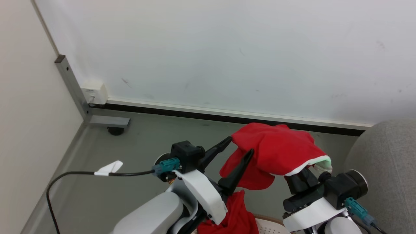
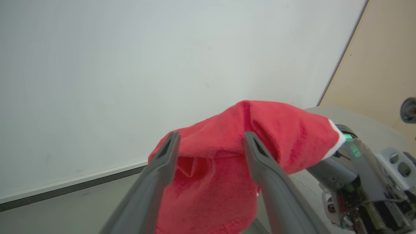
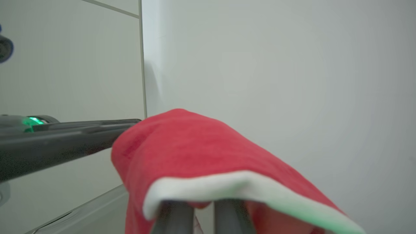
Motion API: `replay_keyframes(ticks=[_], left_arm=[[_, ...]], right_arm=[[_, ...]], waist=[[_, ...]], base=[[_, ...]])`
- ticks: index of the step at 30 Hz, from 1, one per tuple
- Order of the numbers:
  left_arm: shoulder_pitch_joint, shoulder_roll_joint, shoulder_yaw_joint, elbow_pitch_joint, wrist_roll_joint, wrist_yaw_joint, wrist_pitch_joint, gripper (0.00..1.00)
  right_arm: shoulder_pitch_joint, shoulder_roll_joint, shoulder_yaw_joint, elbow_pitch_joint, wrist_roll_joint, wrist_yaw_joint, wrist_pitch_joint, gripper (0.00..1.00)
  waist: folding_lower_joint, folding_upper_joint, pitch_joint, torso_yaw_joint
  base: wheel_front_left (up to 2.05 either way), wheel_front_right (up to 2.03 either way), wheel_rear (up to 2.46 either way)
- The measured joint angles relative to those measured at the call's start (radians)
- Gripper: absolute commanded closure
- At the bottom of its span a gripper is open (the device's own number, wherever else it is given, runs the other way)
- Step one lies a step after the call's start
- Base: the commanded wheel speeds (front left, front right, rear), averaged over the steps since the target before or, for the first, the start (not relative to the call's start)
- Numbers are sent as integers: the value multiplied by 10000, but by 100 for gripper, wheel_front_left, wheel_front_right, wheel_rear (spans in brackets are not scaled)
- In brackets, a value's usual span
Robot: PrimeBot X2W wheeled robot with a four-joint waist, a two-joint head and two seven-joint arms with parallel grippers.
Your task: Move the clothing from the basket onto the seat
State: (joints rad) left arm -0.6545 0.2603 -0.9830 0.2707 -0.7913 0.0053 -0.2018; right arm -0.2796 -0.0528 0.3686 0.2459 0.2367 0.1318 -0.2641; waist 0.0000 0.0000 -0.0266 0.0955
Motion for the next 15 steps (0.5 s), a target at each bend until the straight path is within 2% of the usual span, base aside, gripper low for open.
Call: replay_keyframes(ticks=[15], left_arm=[[84, 299, 102, -368, 194, 2, -305, 0]], right_arm=[[420, -318, -1267, -368, -332, 0, -2, 100]], waist=[[1, 1, 445, -1706]], base=[[0, 0, 0]])
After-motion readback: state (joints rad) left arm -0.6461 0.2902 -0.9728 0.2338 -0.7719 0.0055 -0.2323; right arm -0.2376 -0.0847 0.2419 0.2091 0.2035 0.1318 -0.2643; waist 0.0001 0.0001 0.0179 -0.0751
